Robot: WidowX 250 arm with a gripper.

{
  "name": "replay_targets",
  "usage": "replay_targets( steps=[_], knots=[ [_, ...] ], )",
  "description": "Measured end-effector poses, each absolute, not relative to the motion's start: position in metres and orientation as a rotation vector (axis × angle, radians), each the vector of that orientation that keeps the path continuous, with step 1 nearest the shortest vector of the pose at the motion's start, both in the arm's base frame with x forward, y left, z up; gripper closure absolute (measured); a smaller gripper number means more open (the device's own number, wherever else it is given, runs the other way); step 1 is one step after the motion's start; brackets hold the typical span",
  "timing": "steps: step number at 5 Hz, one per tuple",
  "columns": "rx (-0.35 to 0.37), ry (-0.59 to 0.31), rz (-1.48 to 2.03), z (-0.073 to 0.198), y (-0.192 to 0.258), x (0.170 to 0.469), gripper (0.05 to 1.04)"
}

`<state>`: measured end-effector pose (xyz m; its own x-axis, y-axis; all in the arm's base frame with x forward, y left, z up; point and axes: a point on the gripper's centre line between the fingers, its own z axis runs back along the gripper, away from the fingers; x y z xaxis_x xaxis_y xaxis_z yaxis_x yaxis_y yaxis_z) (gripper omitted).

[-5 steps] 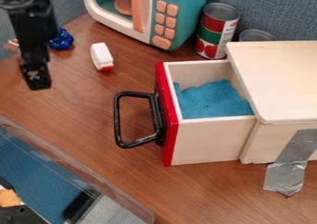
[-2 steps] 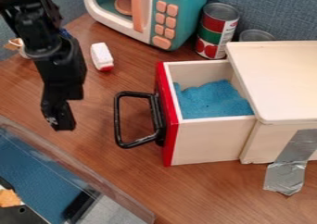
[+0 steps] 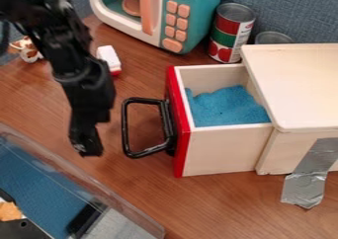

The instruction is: Closed the drawer

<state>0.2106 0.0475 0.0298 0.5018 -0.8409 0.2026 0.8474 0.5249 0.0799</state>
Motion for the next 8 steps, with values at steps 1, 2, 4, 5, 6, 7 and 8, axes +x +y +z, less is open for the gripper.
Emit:
replay_targets(
  steps=[1, 2, 4, 5, 6, 7, 8],
  knots=[
    [-0.024, -0.242, -0.985, 0.016, 0.036, 0.222, 0.083],
    [0.009, -0.292, -0.954, 0.007, 0.028, 0.238, 0.083],
    [-0.031, -0.354, -0.927, 0.007, 0.006, 0.270, 0.083],
    [-0.075, -0.357, -0.916, 0.008, -0.008, 0.278, 0.083],
    [-0.095, -0.360, -0.910, 0.009, -0.019, 0.287, 0.083],
    [-0.108, -0.364, -0.897, 0.010, -0.026, 0.296, 0.083],
    [-0.121, -0.371, -0.892, 0.014, -0.034, 0.306, 0.083]
  ],
)
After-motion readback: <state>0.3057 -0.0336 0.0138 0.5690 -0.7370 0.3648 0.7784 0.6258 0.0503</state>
